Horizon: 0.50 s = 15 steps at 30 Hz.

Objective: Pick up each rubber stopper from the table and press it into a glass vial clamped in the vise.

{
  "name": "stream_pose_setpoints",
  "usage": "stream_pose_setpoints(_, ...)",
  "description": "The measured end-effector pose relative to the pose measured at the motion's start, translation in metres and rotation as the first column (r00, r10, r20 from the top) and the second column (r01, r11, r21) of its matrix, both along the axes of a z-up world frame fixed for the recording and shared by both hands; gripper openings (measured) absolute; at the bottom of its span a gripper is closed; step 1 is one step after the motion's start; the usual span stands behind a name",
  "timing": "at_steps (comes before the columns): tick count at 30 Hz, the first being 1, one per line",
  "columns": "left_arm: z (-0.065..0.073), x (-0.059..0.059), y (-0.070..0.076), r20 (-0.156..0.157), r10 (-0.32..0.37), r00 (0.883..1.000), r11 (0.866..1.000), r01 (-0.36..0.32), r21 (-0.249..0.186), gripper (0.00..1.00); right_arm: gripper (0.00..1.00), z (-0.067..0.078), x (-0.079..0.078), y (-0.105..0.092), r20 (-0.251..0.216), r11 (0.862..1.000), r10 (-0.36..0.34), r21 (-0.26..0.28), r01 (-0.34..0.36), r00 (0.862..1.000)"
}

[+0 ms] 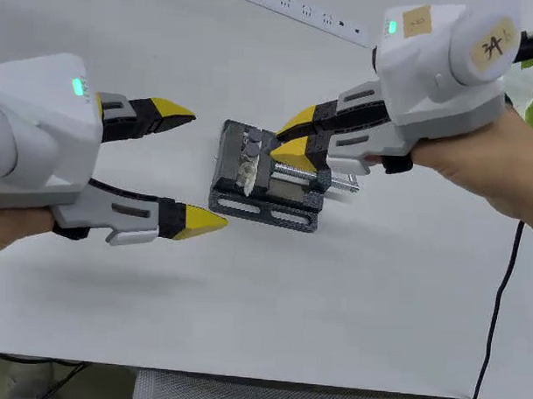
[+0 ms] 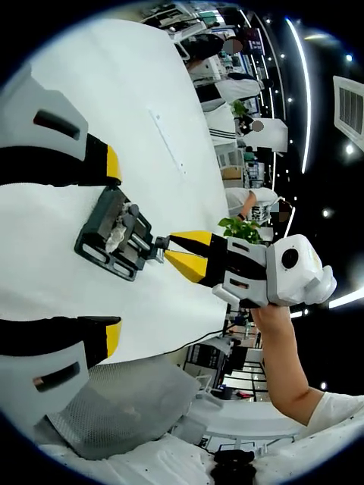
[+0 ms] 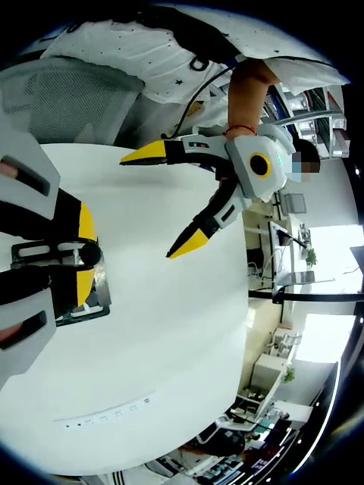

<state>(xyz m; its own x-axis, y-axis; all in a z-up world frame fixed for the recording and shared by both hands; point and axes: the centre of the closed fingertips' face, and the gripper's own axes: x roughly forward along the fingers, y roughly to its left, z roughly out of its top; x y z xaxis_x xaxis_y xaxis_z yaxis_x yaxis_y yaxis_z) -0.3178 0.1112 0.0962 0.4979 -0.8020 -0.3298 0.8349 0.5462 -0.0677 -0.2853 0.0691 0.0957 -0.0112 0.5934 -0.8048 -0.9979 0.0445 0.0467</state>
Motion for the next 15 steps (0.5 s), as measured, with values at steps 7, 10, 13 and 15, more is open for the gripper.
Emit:
stream_pose_setpoints(7,-0.005,0.003,0.005,-0.008,0.008,1.000,1.000,-0.008,-0.010,0.77,0.06,-0.019,0.011,0.001,0.005,0.998,0.001,-0.063,-0.001,1.000)
stream_pose_setpoints(10,-0.008,0.002,0.006,-0.013,0.004,1.000,1.000,-0.004,-0.015,0.79,0.06,-0.026,0.011,0.003,-0.002,0.996,0.008,-0.089,-0.008,1.000)
stream_pose_setpoints(13,-0.011,0.002,0.007,-0.013,0.001,1.000,1.000,-0.001,-0.020,0.83,0.06,-0.036,0.012,0.003,-0.007,0.993,0.023,-0.116,-0.023,1.000)
stream_pose_setpoints(15,-0.012,0.001,0.007,-0.017,-0.003,1.000,1.000,0.002,-0.020,0.85,0.06,-0.041,0.012,0.003,-0.008,0.991,0.029,-0.131,-0.030,1.000)
